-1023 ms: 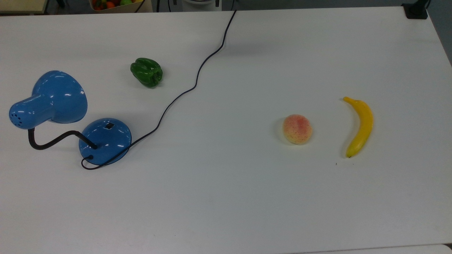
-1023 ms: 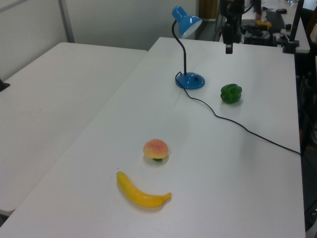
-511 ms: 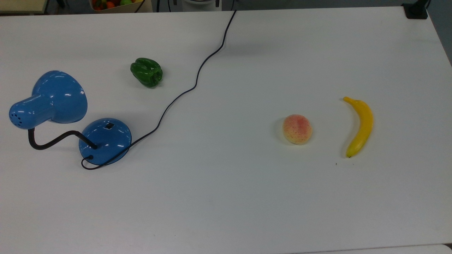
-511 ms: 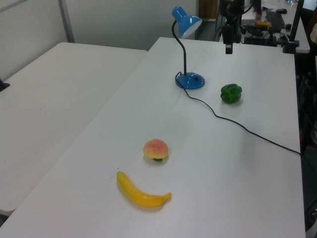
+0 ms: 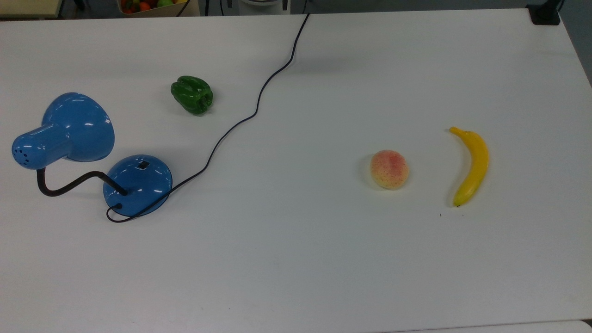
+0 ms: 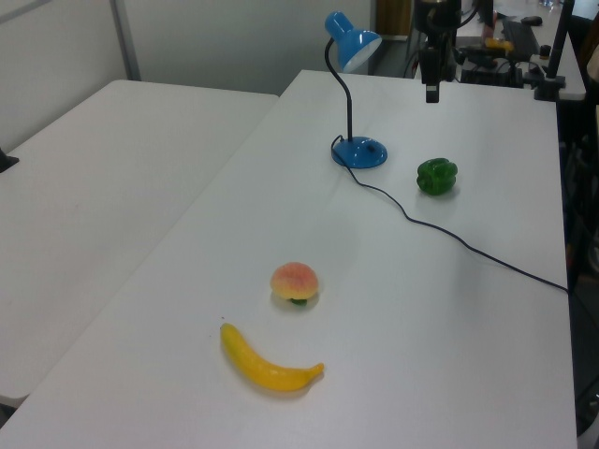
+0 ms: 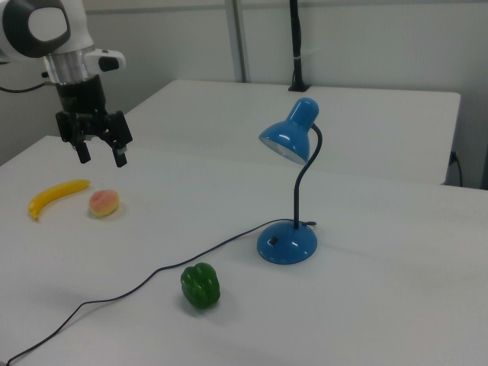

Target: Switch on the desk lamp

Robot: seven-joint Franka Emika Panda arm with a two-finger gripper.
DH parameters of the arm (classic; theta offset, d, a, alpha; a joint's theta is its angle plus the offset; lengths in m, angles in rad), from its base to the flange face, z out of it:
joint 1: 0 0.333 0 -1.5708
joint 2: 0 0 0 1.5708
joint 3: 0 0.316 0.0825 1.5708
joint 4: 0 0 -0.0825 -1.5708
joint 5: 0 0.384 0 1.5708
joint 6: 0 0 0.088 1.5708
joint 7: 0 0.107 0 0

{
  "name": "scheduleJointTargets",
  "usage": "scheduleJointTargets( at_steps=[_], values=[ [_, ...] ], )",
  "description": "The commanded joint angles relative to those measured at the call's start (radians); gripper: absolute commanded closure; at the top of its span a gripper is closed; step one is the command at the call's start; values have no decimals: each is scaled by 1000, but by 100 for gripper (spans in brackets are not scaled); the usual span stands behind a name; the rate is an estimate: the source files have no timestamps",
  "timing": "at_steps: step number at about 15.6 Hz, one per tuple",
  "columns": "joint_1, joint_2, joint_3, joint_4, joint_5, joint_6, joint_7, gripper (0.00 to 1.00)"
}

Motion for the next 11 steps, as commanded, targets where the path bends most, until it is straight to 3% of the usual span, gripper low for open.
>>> scheduleJointTargets(
  at_steps=[1, 3, 5, 6, 7, 11],
  values=[
    [13, 7, -5, 8, -11, 10, 14, 9],
    [11, 7, -5, 7, -11, 10, 5, 38],
    [8, 7, -5, 8, -11, 13, 3, 81],
    [5, 8, -5, 8, -11, 15, 3, 96],
    [5, 10, -5, 8, -9, 16, 3, 100],
    [3, 22, -5, 11, -11, 16, 2, 100]
  ],
)
